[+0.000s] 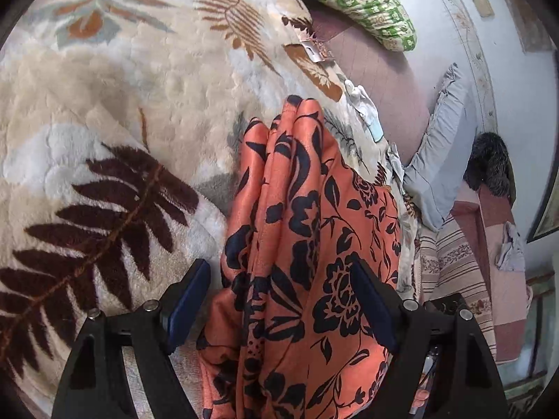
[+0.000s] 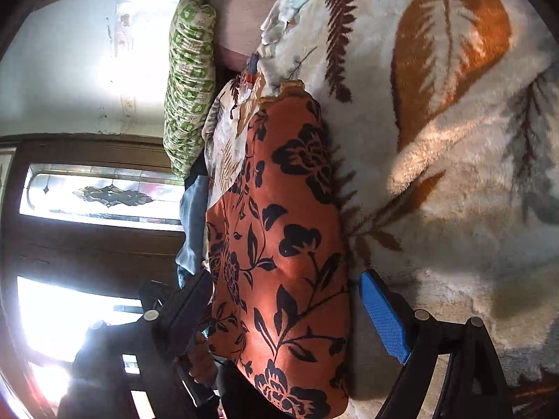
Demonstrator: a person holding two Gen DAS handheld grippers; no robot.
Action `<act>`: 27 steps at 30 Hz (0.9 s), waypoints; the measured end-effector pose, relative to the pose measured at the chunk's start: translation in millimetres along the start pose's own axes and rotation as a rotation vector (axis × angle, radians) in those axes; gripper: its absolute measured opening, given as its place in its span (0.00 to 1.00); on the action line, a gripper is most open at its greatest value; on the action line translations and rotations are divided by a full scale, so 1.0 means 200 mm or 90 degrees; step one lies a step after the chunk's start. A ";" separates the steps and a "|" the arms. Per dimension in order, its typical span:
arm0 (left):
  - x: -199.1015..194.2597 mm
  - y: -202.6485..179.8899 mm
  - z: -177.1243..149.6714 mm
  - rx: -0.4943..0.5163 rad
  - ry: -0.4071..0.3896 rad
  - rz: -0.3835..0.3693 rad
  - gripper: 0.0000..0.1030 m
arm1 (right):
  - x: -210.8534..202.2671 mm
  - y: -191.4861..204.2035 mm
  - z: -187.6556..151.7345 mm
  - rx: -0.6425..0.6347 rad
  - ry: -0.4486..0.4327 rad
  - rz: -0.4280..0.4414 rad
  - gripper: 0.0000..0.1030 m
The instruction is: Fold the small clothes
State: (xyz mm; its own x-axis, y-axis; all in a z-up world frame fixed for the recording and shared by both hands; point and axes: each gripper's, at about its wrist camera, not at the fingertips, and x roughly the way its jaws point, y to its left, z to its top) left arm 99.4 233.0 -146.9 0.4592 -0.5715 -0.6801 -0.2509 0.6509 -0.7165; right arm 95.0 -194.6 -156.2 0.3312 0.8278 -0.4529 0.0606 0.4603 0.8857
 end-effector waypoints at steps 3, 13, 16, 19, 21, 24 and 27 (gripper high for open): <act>0.00 -0.01 0.00 -0.002 -0.006 0.003 0.68 | 0.09 -0.02 0.03 0.004 0.026 0.013 0.86; -0.03 -0.34 -0.06 0.160 -0.062 0.123 0.24 | 0.25 0.20 0.00 -0.141 0.080 -0.169 0.41; -0.11 -0.53 -0.06 0.218 -0.099 0.099 0.24 | 0.16 0.34 -0.02 -0.183 0.050 -0.154 0.40; -0.13 -0.71 0.00 0.245 -0.118 0.049 0.24 | 0.01 0.47 0.00 -0.228 0.010 -0.141 0.40; -0.11 -0.81 0.02 0.258 -0.118 0.016 0.24 | -0.14 0.52 0.05 -0.241 -0.026 -0.132 0.40; 0.04 -0.92 0.03 0.278 -0.102 0.005 0.25 | -0.34 0.52 0.14 -0.248 -0.070 -0.120 0.40; 0.26 -0.93 0.01 0.277 -0.070 0.020 0.26 | -0.45 0.40 0.23 -0.215 -0.094 -0.121 0.40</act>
State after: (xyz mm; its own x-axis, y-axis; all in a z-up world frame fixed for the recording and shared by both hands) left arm 171.3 83.9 -49.3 0.5503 -0.5075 -0.6630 0.1057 0.8300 -0.5477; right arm 112.7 -246.7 -40.3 0.4767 0.6740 -0.5643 -0.1699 0.7005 0.6931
